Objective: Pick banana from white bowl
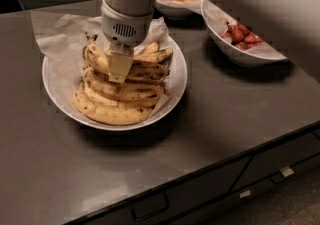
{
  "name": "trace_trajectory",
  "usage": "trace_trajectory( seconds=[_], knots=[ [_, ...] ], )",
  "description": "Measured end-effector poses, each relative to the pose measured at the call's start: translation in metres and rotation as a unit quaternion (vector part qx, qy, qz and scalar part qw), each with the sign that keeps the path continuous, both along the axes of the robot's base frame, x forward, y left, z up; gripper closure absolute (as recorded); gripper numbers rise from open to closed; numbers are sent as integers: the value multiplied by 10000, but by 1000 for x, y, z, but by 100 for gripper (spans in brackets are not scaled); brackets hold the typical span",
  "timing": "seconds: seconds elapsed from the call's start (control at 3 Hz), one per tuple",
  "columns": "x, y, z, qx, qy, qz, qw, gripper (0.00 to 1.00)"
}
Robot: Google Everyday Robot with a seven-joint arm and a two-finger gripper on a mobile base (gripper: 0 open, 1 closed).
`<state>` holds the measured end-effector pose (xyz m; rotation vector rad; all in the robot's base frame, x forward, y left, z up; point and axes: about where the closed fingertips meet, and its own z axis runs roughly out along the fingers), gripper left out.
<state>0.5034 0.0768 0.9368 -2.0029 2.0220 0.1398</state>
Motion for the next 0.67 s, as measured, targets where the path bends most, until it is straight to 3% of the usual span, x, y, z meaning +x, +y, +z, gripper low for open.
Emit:
trace_trajectory(
  seconds=[0.33,0.67],
  knots=[
    [-14,-9,24,301,-457,76,9985,100],
    [-24,-18,46,697,-934,203,9930,100]
  ],
)
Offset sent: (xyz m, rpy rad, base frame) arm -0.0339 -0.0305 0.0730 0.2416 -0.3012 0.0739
